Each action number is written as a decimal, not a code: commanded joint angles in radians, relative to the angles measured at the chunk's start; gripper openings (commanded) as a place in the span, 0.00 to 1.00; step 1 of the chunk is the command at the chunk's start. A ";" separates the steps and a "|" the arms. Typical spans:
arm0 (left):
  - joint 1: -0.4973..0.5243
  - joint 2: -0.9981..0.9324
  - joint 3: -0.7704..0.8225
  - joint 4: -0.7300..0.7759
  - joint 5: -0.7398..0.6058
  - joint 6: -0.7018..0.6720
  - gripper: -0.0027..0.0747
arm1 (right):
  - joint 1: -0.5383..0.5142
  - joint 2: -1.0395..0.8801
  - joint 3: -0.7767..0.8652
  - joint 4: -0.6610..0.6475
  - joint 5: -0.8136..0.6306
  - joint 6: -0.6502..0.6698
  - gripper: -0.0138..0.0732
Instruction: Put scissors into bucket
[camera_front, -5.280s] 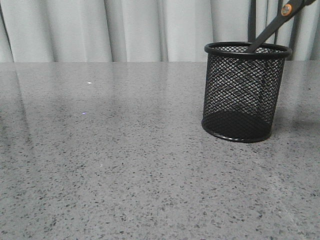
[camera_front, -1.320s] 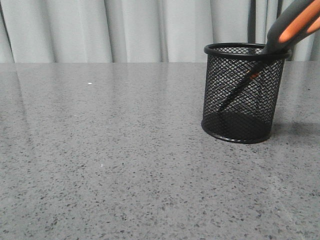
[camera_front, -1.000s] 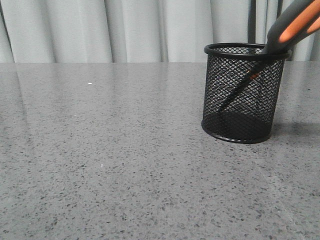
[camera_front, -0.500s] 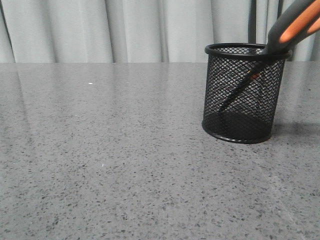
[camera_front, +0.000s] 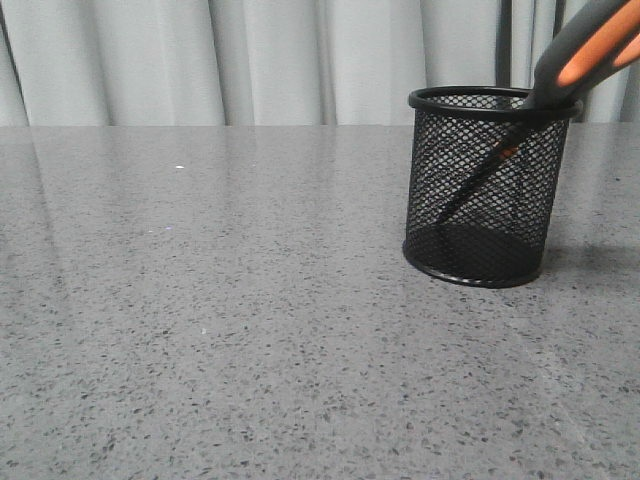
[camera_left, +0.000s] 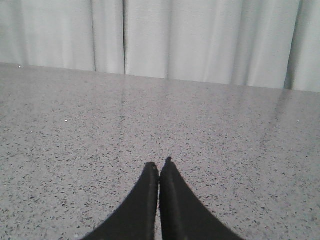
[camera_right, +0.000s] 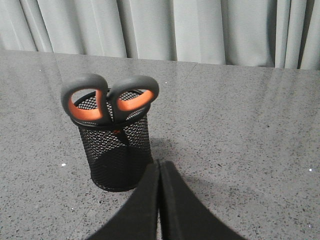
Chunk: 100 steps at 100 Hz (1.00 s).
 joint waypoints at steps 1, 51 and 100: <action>0.001 -0.024 0.029 0.011 -0.096 -0.014 0.01 | -0.002 0.009 -0.024 -0.009 -0.083 -0.002 0.10; 0.001 -0.024 0.027 -0.104 -0.039 -0.014 0.01 | -0.002 0.009 -0.024 -0.009 -0.083 -0.002 0.10; 0.001 -0.024 0.027 -0.104 -0.039 -0.014 0.01 | -0.002 0.009 -0.011 -0.078 -0.097 -0.002 0.10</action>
